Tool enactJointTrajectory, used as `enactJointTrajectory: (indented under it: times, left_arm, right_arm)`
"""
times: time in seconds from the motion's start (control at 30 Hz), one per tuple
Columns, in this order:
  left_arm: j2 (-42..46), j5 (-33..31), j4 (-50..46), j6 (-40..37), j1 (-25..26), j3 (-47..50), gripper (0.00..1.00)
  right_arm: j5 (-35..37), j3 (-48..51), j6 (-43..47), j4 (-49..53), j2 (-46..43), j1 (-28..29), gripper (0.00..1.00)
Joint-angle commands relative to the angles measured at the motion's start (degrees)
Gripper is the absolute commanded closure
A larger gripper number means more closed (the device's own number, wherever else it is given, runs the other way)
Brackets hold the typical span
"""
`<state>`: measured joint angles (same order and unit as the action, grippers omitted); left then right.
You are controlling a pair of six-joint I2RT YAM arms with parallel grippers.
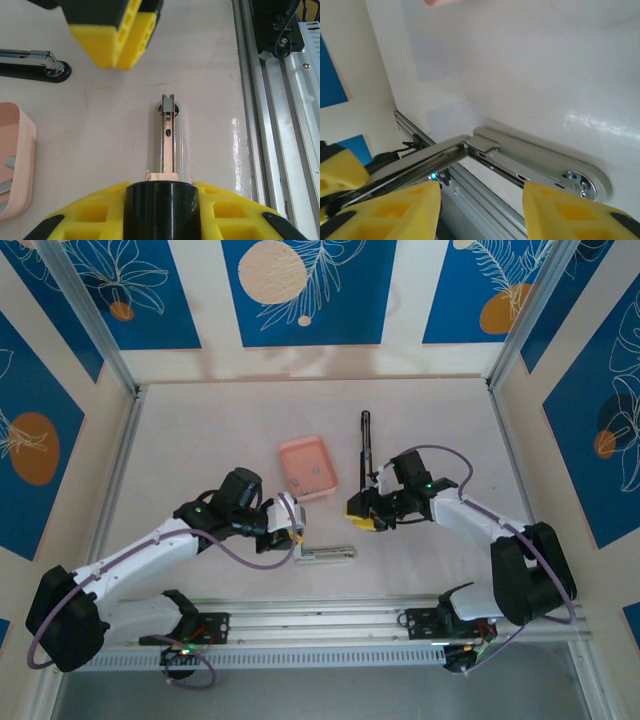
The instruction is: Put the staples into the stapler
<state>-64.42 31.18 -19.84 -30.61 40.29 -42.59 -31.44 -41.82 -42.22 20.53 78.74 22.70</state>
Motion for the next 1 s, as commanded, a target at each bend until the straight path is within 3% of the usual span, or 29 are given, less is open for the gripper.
enactJointTrajectory:
  times: [0.0,0.6,0.97]
  left_arm:
    - [1.7,0.6,-0.1,-1.6,0.2,-2.1,0.80]
    - [1.3,0.8,-0.2,-1.4,0.3,-2.1,0.79]
    - [1.3,0.1,-0.9,-1.6,0.3,-2.0,0.79]
  right_arm:
    - [-0.7,1.5,-0.8,2.2,1.5,1.9,0.54]
    - [0.1,1.7,0.2,1.5,11.8,5.8,0.66]
    - [1.5,1.9,0.2,2.6,12.1,7.5,0.66]
